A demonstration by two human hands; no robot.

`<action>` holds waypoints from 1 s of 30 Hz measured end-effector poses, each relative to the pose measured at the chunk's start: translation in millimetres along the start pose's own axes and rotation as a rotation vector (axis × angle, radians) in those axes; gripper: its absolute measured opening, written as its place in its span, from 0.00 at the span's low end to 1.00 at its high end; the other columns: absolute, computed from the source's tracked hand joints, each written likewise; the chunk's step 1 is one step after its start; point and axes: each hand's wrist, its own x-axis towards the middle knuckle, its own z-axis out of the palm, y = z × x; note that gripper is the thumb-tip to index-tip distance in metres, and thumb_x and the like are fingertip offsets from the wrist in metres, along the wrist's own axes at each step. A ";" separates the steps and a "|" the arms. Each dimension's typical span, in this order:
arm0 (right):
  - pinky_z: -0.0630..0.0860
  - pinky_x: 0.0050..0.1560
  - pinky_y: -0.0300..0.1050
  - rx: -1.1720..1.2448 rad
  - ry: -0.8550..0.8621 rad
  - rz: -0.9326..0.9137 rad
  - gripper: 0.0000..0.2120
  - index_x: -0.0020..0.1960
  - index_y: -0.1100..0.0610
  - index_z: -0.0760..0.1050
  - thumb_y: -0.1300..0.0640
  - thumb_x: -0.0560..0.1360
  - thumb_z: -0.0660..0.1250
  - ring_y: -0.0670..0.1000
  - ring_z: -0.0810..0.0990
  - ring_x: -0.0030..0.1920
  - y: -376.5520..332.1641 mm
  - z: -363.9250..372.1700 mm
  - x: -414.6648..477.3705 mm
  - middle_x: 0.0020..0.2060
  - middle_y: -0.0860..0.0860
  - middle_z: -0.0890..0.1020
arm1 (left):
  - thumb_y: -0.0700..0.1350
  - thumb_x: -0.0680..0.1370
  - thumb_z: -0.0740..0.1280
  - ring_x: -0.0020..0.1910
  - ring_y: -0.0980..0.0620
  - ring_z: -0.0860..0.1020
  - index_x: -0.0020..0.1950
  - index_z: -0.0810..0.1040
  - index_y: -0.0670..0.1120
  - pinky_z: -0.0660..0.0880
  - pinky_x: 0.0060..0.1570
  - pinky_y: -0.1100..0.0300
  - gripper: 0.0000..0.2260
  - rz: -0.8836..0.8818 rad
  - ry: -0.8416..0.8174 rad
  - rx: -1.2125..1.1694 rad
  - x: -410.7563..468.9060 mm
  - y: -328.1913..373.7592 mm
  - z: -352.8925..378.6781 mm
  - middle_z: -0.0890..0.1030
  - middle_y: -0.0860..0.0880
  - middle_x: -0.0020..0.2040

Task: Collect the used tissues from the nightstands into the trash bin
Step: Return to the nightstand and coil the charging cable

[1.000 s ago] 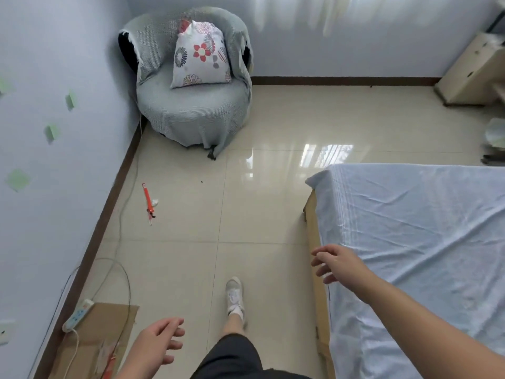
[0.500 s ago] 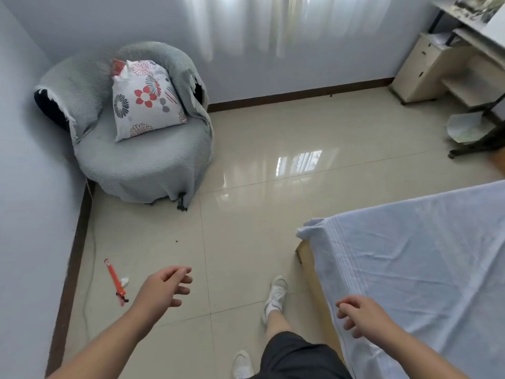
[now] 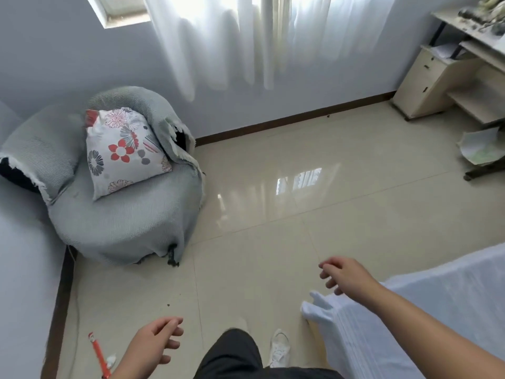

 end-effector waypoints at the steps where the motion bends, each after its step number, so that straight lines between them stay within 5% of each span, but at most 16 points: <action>1: 0.78 0.34 0.42 0.008 0.013 -0.016 0.09 0.53 0.56 0.82 0.61 0.83 0.63 0.51 0.83 0.37 -15.7 -8.7 15.6 0.46 0.55 0.87 | 0.44 0.85 0.69 0.43 0.43 0.85 0.52 0.88 0.49 0.79 0.39 0.54 0.08 -0.015 0.000 -0.007 13.2 12.0 0.9 0.89 0.45 0.49; 7: 0.79 0.36 0.42 0.040 0.072 0.027 0.08 0.53 0.52 0.82 0.58 0.83 0.63 0.48 0.84 0.40 -62.6 -52.8 103.9 0.46 0.50 0.87 | 0.45 0.84 0.71 0.42 0.43 0.84 0.51 0.89 0.47 0.79 0.39 0.53 0.07 -0.024 -0.065 0.026 124.6 120.9 27.8 0.89 0.45 0.48; 14: 0.79 0.38 0.46 0.289 0.284 0.239 0.09 0.54 0.54 0.82 0.60 0.83 0.63 0.53 0.83 0.41 -57.2 -112.2 142.0 0.46 0.54 0.87 | 0.43 0.86 0.67 0.41 0.47 0.82 0.53 0.86 0.45 0.75 0.37 0.56 0.08 0.200 -0.326 0.267 223.8 335.3 102.5 0.87 0.43 0.49; 24: 0.78 0.41 0.43 0.432 0.374 0.538 0.08 0.53 0.50 0.82 0.55 0.82 0.63 0.49 0.83 0.41 38.0 -182.3 173.5 0.46 0.48 0.86 | 0.47 0.85 0.68 0.43 0.48 0.84 0.53 0.87 0.50 0.79 0.39 0.55 0.08 0.404 -0.502 0.538 284.7 557.2 311.3 0.89 0.48 0.48; 30: 0.78 0.46 0.40 0.356 0.362 0.541 0.08 0.55 0.45 0.80 0.49 0.83 0.61 0.43 0.82 0.46 64.4 -300.3 208.4 0.47 0.42 0.83 | 0.46 0.85 0.68 0.43 0.48 0.85 0.54 0.87 0.51 0.79 0.39 0.55 0.08 0.407 -0.611 0.653 256.5 632.0 444.3 0.89 0.47 0.49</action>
